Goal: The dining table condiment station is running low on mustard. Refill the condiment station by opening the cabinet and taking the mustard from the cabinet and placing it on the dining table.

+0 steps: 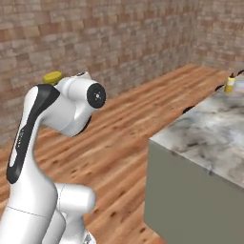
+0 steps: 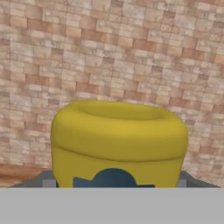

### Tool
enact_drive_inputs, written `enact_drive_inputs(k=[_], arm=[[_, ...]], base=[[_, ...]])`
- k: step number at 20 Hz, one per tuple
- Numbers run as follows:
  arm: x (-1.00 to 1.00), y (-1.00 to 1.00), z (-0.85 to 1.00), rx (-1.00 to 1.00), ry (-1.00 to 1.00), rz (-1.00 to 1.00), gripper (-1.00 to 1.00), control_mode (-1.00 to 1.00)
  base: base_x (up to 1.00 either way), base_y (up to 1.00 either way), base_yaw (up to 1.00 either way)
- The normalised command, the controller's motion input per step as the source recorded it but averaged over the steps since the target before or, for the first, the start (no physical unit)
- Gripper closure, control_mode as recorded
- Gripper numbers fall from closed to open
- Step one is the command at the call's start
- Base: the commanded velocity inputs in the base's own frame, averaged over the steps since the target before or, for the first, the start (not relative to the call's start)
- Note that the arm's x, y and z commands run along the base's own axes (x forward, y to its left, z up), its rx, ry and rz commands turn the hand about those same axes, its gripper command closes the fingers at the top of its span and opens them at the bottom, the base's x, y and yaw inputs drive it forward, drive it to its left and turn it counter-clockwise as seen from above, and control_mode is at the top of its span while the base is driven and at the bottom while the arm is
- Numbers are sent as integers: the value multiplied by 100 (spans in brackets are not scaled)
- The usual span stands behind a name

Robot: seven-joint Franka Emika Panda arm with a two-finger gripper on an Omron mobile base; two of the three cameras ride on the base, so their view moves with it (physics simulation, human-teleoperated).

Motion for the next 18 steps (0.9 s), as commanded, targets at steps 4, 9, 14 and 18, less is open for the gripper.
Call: enact_drive_inputs(k=[4, 9, 14, 18], arm=[[0, 0, 0, 0, 0, 0, 100, 100], [0, 0, 0, 0, 0, 0, 100, 100], [0, 0, 0, 0, 0, 0, 100, 100], [0, 0, 0, 0, 0, 0, 100, 100]], base=[[54, 90, -54], [62, 93, -53], [65, 92, -54], [65, 88, -55]])
